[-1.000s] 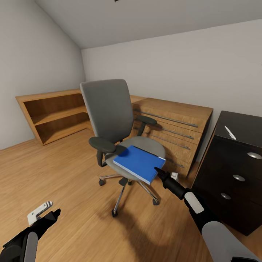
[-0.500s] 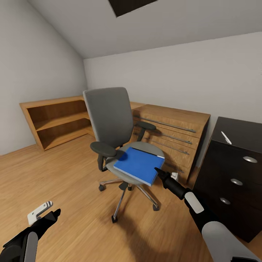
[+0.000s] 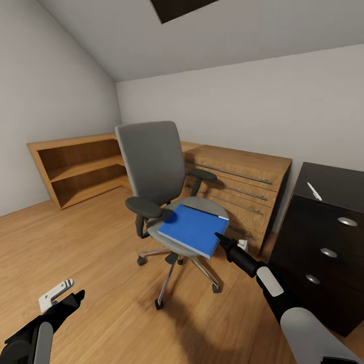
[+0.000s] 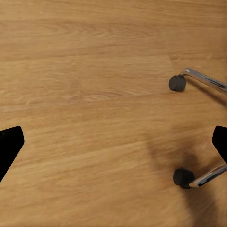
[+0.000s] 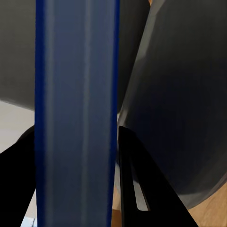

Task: In the bedroom, organize the workspace by keeping the computer under the desk, ensuring the monitor is on the desk, placing the keyboard on the desk next to the monitor, placing the mouse on the desk next to the keyboard, moving the folder from the swivel chair onto the desk next to the mouse, stacking the notebook on top of the folder with the pen on top of the notebook, and positioning the swivel chair next to the desk.

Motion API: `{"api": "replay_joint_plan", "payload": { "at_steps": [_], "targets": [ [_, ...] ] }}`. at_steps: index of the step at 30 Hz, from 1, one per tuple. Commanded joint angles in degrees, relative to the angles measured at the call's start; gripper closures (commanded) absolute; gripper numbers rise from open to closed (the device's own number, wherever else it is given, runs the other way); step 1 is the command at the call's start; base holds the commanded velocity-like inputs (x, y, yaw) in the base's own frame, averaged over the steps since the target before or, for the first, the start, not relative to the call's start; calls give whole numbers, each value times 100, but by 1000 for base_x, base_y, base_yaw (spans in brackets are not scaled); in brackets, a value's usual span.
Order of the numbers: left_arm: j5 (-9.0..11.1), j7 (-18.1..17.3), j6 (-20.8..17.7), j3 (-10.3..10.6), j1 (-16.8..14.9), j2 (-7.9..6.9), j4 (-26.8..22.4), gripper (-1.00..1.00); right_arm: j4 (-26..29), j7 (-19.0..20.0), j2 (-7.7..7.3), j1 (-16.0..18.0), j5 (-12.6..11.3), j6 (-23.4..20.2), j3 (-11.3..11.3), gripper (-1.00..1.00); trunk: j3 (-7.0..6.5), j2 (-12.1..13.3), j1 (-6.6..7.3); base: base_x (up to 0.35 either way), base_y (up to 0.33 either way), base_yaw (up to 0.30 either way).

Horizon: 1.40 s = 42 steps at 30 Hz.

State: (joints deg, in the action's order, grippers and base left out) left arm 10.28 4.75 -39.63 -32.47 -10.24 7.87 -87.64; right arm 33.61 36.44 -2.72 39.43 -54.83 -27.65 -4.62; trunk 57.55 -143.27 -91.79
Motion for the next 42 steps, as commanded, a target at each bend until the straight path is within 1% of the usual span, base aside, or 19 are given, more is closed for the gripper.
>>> {"api": "replay_joint_plan", "payload": {
  "at_steps": [1,21,24,25,27,30,36,42],
  "targets": [
    [62,47,-27,-5,-4,4,-7,-100,-1,4,0,3,-36,-47,-12,100,6,-2,1,0,0,0],
    [62,47,-19,20,-4,22,-7,-100,15,4,-21,3,-45,-47,-24,100,6,-2,1,0,0,0],
    [62,45,-19,15,-4,22,-10,-100,74,4,-25,3,-45,-47,-28,100,-61,2,9,0,0,0],
    [62,48,-20,16,-4,22,-9,-100,144,4,-26,3,-42,-45,-63,100,-83,3,12,0,0,0],
    [62,56,-19,19,-4,22,-11,-100,258,4,-27,3,-38,-41,-148,100,-119,83,55,0,0,0],
    [62,60,-20,21,-4,22,-9,-100,313,4,-27,3,-37,-39,-192,100,-173,203,121,0,0,0],
    [62,61,-20,21,-4,22,-8,-100,335,4,-32,3,-36,-37,-211,100,-281,444,253,0,0,0],
    [62,61,-19,25,-4,22,-10,-100,421,4,-36,3,-28,53,-214,100,-388,685,385,0,0,0]
  ]
}}
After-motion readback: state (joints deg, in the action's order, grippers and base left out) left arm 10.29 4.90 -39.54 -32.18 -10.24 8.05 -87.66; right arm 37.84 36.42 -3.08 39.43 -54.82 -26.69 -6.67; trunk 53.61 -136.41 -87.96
